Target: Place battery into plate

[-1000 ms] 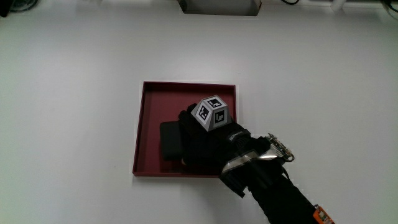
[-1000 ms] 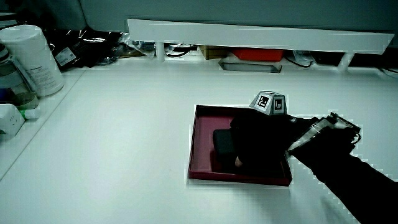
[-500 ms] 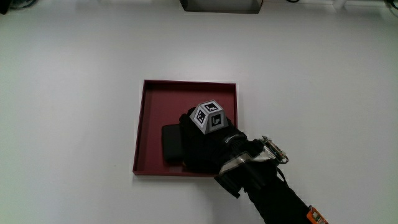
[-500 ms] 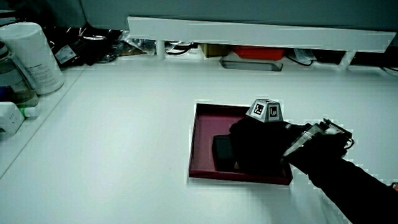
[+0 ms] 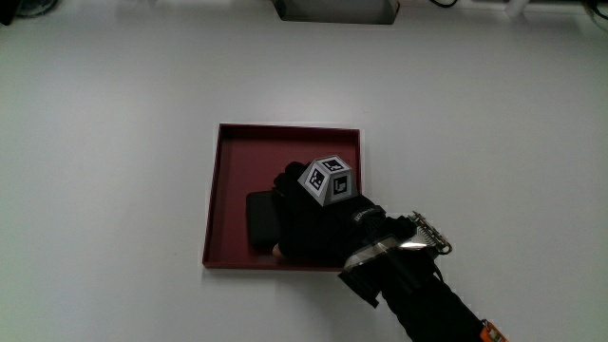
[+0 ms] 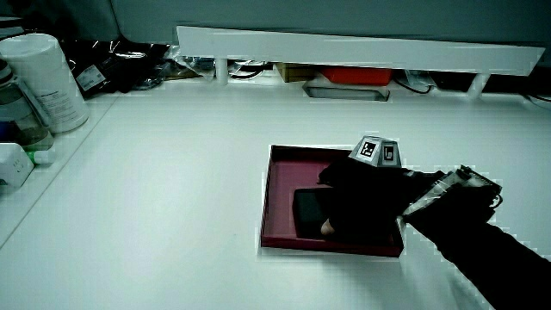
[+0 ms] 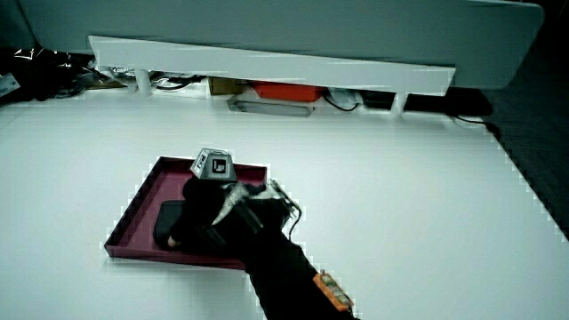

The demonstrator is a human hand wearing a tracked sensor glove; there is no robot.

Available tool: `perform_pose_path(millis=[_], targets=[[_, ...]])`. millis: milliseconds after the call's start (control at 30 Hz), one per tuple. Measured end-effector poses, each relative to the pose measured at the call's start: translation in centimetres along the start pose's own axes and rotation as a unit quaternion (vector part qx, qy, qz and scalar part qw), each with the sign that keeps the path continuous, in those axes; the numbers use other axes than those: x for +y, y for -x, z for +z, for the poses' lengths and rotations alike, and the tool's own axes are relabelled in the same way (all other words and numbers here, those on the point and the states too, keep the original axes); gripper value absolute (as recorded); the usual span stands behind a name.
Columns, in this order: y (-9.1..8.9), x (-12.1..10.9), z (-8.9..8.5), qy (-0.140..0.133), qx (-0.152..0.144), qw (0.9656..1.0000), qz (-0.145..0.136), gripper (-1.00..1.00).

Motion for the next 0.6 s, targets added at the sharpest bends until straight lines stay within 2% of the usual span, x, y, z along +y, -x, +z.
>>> perform_pose_path(millis=[133, 233, 267, 300, 367, 400, 433, 467, 500, 533, 567, 600], targets=[[-0.3, -1.6, 1.5, 0.000, 0.016, 0.9997, 0.019, -0.74], [-0.4, -3.4, 3.3, -0.006, 0.035, 0.9987, 0.038, -0.89], [-0.3, -4.0, 3.9, -0.005, 0.032, 0.9990, 0.033, -0.95], [-0.3, -4.6, 4.5, -0.004, 0.038, 0.9980, 0.049, -1.00], [-0.7, -6.0, 5.5, -0.019, 0.042, 0.9977, 0.049, -1.00], [-1.7, -5.8, 5.2, -0.016, 0.077, 0.9930, 0.089, -1.00], [-2.7, -5.6, 5.0, -0.014, 0.112, 0.9854, 0.128, -1.00], [-2.7, -6.7, 5.8, -0.009, 0.083, 0.9917, 0.098, -1.00], [-2.9, -7.5, 6.2, -0.026, 0.100, 0.9892, 0.104, -1.00], [-3.6, -7.8, 6.4, -0.042, 0.081, 0.9886, 0.120, -1.00], [-3.8, -8.6, 6.8, -0.042, 0.088, 0.9899, 0.103, -1.00], [-4.3, -9.1, 7.1, -0.048, 0.095, 0.9889, 0.103, -1.00]])
